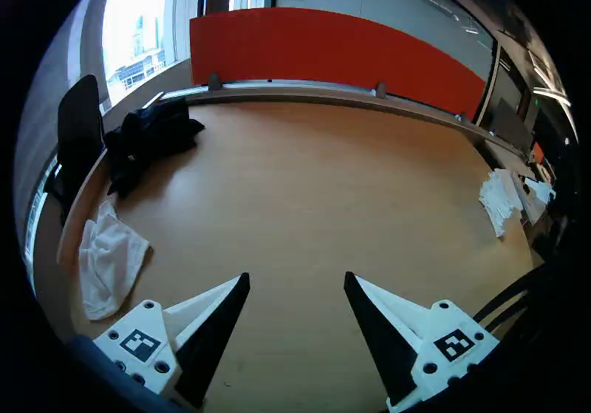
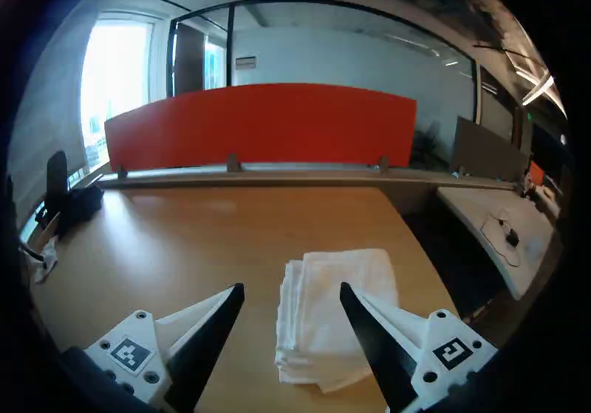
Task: Fold towel
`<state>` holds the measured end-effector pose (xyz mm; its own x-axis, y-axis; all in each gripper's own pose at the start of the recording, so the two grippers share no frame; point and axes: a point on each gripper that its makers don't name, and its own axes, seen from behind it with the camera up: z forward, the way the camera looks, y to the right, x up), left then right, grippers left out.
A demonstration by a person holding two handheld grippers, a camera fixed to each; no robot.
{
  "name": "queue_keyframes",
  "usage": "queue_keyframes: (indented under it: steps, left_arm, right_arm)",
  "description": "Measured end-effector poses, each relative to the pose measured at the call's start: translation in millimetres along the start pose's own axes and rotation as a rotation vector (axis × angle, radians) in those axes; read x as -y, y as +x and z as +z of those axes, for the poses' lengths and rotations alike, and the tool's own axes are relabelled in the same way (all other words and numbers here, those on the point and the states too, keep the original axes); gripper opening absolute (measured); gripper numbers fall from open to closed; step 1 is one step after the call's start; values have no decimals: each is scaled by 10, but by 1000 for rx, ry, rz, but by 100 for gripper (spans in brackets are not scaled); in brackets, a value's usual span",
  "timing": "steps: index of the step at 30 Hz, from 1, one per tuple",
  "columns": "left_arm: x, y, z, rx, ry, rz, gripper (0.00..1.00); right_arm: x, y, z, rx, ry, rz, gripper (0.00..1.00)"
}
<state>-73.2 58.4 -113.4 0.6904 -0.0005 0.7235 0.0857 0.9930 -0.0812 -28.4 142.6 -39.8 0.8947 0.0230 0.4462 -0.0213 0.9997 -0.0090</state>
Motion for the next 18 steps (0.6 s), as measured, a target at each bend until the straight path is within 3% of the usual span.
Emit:
queue_keyframes:
  steps: [11, 18]
  left_arm:
    - [-10, 40, 11, -13, 1, -1, 95]
    - [-9, 93, 21, -37, 5, 8, 95]
  right_arm:
    - [-39, 403, -103, -143, -26, 54, 100]
    - [-18, 869, -273, -301, -49, 43, 99]
